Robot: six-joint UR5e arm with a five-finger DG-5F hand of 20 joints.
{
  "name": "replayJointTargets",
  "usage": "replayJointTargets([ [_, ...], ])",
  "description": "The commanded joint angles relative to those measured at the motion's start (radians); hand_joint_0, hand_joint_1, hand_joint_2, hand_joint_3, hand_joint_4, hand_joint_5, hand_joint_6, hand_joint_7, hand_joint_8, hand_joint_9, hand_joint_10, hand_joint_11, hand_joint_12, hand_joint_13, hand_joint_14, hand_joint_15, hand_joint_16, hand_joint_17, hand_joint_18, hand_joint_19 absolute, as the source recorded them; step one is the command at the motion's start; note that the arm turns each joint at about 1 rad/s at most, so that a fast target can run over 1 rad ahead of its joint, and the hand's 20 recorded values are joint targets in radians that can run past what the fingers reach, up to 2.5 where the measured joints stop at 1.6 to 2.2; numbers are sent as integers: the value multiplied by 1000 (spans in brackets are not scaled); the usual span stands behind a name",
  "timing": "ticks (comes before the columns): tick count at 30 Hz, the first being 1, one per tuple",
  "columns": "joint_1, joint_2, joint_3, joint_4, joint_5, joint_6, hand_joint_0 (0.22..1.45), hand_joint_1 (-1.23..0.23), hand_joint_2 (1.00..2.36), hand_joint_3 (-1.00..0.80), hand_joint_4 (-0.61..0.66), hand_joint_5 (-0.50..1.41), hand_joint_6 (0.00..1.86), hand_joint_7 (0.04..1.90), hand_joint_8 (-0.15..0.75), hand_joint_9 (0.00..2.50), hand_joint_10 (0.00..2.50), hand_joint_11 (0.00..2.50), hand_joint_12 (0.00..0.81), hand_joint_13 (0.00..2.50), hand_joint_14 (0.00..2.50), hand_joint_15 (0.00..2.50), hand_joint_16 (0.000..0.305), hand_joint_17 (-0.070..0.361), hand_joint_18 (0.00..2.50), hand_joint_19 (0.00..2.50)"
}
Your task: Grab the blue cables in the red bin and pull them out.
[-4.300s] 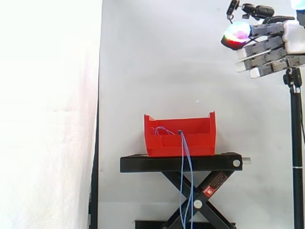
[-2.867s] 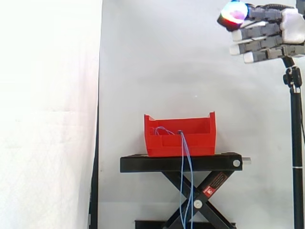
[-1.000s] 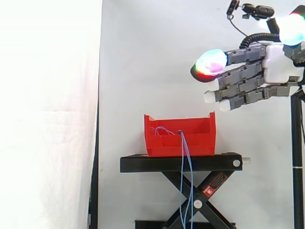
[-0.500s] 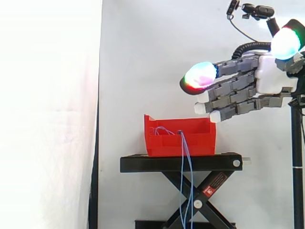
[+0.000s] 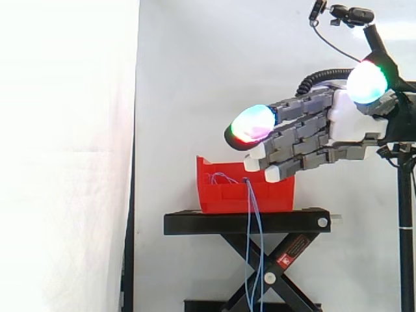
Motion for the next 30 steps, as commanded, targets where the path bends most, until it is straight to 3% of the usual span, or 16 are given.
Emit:
replayJointTargets([
  [1,0,-2,9,-2,11,-51,781,-760,1000,-1000,166,329,6,211,237,418,6,189,311,159,7,213,44,98,96,398],
  [8,-4,-2,9,-21,28,-69,777,-768,1000,-1000,173,349,8,225,238,420,6,202,312,155,7,216,44,99,91,406],
  [18,-1,-2,9,31,75,-91,775,-762,1000,-1000,176,361,7,231,238,420,6,199,310,150,7,215,44,99,89,407],
  [20,-1,-28,15,31,84,-92,776,-761,1000,-1000,177,369,8,227,237,420,6,203,310,149,7,214,44,99,89,406],
  [21,-1,-37,29,28,83,-91,776,-760,1000,-1000,178,370,7,228,238,420,6,203,310,149,7,215,44,99,89,406],
  [22,-11,-80,75,19,71,-88,776,-761,1000,-1000,178,371,7,228,238,423,6,204,310,149,7,215,44,99,89,406],
  [23,-14,-97,98,14,61,-85,777,-760,1000,-1000,180,374,8,228,238,423,7,209,310,149,7,210,44,99,89,406],
  [25,-29,-132,188,-68,-21,-52,776,-760,1000,-1000,180,376,7,229,239,425,7,209,310,148,8,213,44,99,89,406],
  [27,-31,-131,200,-102,-41,-49,777,-759,1000,-1000,183,378,7,234,238,426,6,206,310,150,7,211,44,99,90,406],
  [29,-31,-131,207,-134,-34,-54,778,-759,1000,-1000,191,401,7,249,240,426,7,209,310,153,7,212,44,98,94,406],
  [30,-35,-131,210,-140,-15,-101,779,-759,1000,-1000,192,407,8,254,240,427,6,205,310,155,7,208,44,98,96,401],
])
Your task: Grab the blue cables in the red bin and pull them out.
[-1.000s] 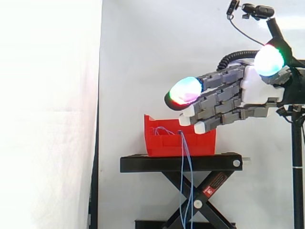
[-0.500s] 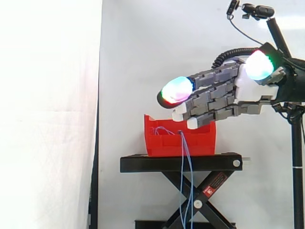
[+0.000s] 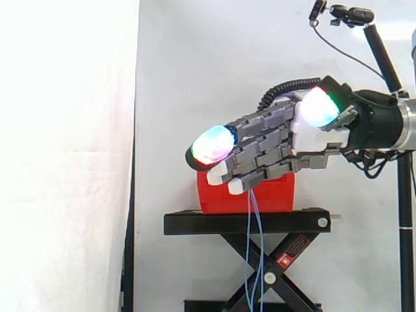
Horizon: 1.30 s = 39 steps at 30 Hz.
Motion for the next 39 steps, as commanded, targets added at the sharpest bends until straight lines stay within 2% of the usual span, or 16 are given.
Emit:
replayJointTargets([
  [1,-9,-6,32,-45,4,-77,780,-761,1000,-1000,206,428,9,292,241,427,7,218,310,155,7,209,44,98,96,405],
  [4,-12,-6,32,-37,6,-142,779,-766,1000,-1000,233,455,11,382,244,430,8,261,311,154,7,208,44,98,97,396],
  [5,-12,-6,33,-28,10,-185,778,-768,1000,-1000,234,456,10,399,246,429,9,279,311,154,7,212,44,98,98,404],
  [7,-14,-6,42,-11,21,-234,776,-779,1000,-1000,237,464,10,425,249,430,9,291,312,154,7,218,44,98,100,397],
  [9,-18,-6,76,5,48,-344,772,-792,1000,-1000,241,461,10,439,251,430,10,298,314,156,7,217,44,99,107,404],
  [10,-18,-8,76,10,64,-403,771,-795,1000,-1000,241,461,11,438,252,429,10,300,315,159,7,222,44,99,108,404],
  [11,-18,-6,78,18,96,-486,769,-801,1000,-1000,241,461,10,441,251,428,12,304,316,160,7,218,44,99,110,412],
  [13,-18,-6,76,48,137,-591,769,-807,1000,-1000,237,459,10,441,251,428,12,307,317,159,7,222,44,100,112,408],
  [15,-18,-8,76,79,153,-645,766,-815,1000,-1000,232,453,10,436,251,429,10,300,317,160,9,221,44,100,112,410],
  [16,-17,-6,76,121,165,-700,766,-814,1000,-1000,234,454,10,437,251,429,10,296,317,160,7,221,44,100,113,407],
  [20,-11,-8,78,191,168,-806,766,-823,1000,-1000,230,455,10,434,253,434,9,297,318,160,7,224,44,100,113,407],
  [25,-11,-23,78,182,165,-1009,766,-833,1000,-1000,227,457,10,437,254,436,10,305,318,161,7,221,45,100,117,410],
  [27,-14,-48,82,174,160,-1029,764,-835,1000,-1000,226,459,9,437,254,440,10,311,319,162,7,221,45,100,118,417],
  [33,-20,-48,84,156,119,-1048,760,-832,1000,-1000,232,461,9,442,254,440,12,309,319,159,9,224,45,100,120,416],
  [36,-23,-49,84,122,114,-1062,760,-831,1000,-1000,230,462,10,440,253,439,10,306,319,160,7,224,45,100,120,416],
  [39,-24,-49,84,119,108,-1059,760,-830,1000,-1000,232,462,10,442,253,439,10,318,319,158,8,228,45,100,121,416],
])
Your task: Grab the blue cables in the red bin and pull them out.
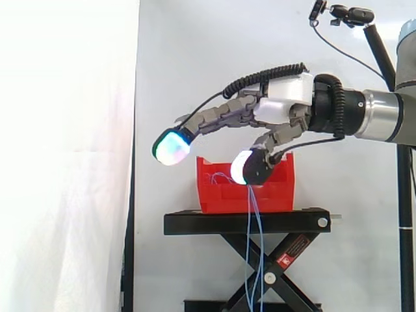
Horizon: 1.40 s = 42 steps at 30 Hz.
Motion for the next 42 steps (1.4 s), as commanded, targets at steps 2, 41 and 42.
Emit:
replayJointTargets([
  [2,-3,-16,1,-1,-15,-71,760,-831,1000,-1000,232,462,9,442,253,440,10,310,319,158,7,221,44,100,120,407],
  [41,-109,-139,225,-342,-224,-591,762,-909,1000,-1000,192,501,8,522,246,440,11,340,319,213,9,260,44,99,201,453],
  [42,-110,-139,228,-356,-229,-606,763,-906,1000,-1000,192,491,9,513,246,439,11,349,319,213,9,264,44,99,201,453],
])
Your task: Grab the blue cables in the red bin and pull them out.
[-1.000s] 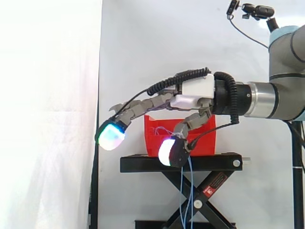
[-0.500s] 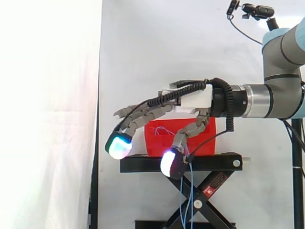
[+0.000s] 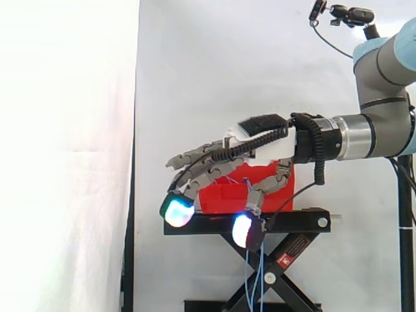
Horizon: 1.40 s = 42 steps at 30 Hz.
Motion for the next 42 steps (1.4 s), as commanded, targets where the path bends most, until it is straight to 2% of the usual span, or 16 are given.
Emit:
replayJointTargets([
  [1,-12,1,22,-78,-27,-75,764,-904,1000,-1000,187,491,8,512,246,439,11,349,320,213,9,264,44,99,203,457],
  [6,-18,2,40,-155,-37,-115,765,-900,1000,-1000,184,478,8,506,247,441,11,341,319,213,9,256,44,99,203,446],
  [7,-21,4,54,-180,-39,-129,766,-899,1000,-1000,184,478,9,505,247,440,11,348,319,213,9,260,44,99,203,446],
  [11,-24,2,74,-193,-37,-153,768,-899,1000,-1000,184,479,9,502,246,443,13,341,318,213,10,264,44,99,203,455],
  [12,-26,4,83,-201,-39,-193,771,-898,1000,-1000,183,478,9,505,245,443,11,348,319,216,11,265,44,99,202,455],
  [14,-29,2,90,-203,-37,-224,774,-898,1000,-1000,183,478,9,506,246,443,11,351,318,217,9,266,44,98,203,459],
  [27,-56,4,90,-247,-40,-377,781,-896,1000,-1000,176,481,8,502,245,452,11,358,318,217,11,267,43,98,203,456],
  [32,-62,2,90,-267,-31,-394,783,-892,1000,-1000,176,459,8,485,243,441,11,359,317,215,9,271,43,97,199,448],
  [36,-76,2,90,-316,-27,-414,784,-890,1000,-1000,175,450,9,485,244,437,11,367,317,214,9,271,43,97,196,452],
  [42,-87,2,88,-381,-33,-449,789,-888,1000,-1000,180,452,9,490,243,437,12,379,315,214,9,274,43,96,195,449],
])
